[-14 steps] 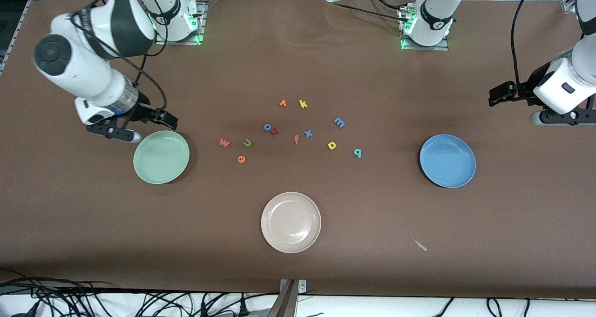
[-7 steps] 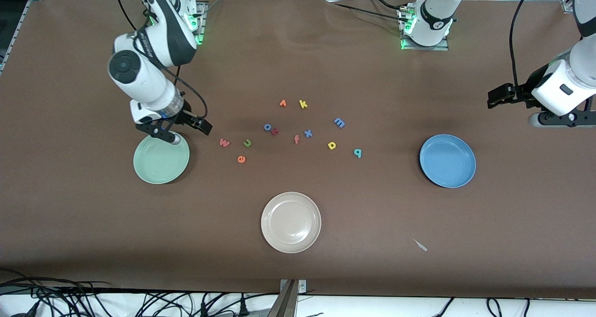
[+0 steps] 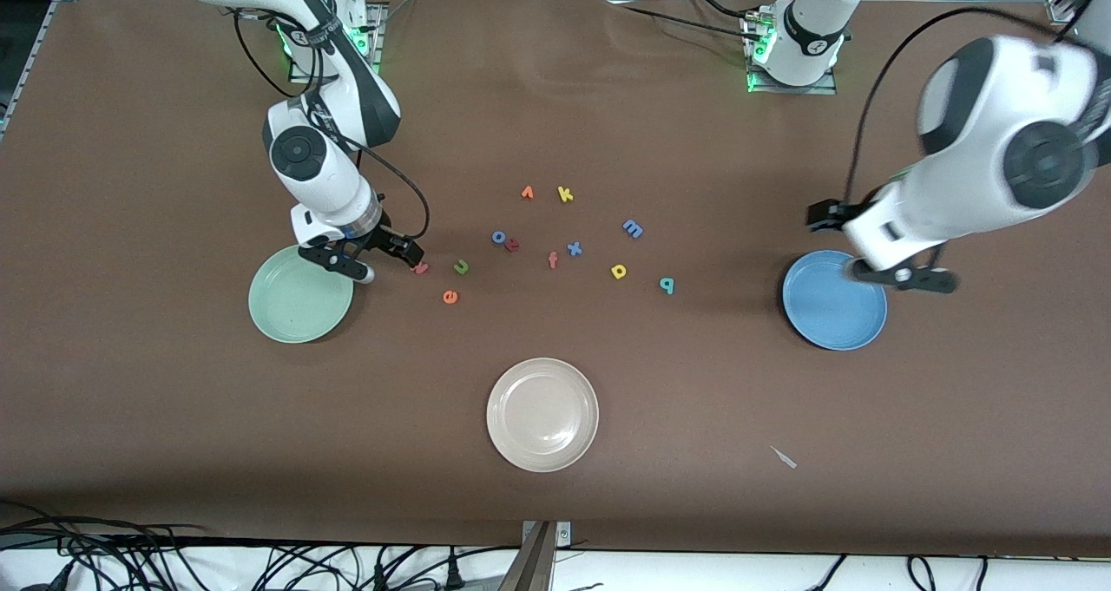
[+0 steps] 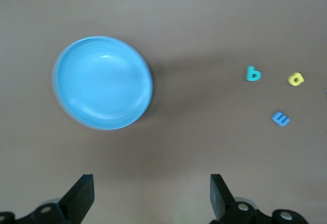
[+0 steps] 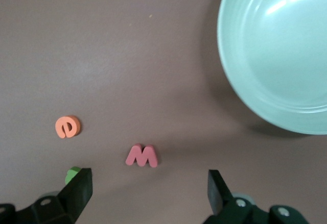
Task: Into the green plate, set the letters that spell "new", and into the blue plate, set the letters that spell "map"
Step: 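Lower the right gripper onto the m while the left gripper reaches the b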
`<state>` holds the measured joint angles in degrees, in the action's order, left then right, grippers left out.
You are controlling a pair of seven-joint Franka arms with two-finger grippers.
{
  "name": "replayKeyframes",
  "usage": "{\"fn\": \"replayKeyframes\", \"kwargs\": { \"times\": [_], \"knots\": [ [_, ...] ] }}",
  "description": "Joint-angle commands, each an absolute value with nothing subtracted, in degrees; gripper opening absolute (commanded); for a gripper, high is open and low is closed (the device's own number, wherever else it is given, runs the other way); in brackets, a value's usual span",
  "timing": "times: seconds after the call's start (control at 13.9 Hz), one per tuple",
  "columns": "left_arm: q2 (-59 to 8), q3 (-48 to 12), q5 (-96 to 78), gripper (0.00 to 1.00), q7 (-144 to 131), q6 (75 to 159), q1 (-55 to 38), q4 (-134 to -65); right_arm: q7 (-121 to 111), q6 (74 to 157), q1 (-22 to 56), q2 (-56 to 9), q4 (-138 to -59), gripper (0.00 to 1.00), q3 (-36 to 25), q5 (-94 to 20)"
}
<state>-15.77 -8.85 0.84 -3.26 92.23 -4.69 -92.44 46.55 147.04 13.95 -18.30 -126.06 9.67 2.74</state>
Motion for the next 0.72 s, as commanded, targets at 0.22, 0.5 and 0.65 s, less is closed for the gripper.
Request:
{"fn": "replayKeyframes", "kwargs": {
  "times": [0.22,0.5,0.65],
  "knots": [
    [-20.83,-8.44,-4.48,1.00,-5.52,104.46,-13.51,-95.07,48.43,151.96,15.73,-21.27,-126.47,1.00,9.32,4.39],
    [-21.61,-8.35,-3.60,1.00,-15.10,125.54,-19.24,-107.02,48.43,154.16,15.73,-23.64,-126.39,0.99,9.05,6.93],
    [-23.89,-8.35,-3.60,1.00,-15.73,131.46,-20.21,-108.81,48.43,154.60,15.82,-24.78,-126.21,0.99,8.88,7.56]
  ]
}}
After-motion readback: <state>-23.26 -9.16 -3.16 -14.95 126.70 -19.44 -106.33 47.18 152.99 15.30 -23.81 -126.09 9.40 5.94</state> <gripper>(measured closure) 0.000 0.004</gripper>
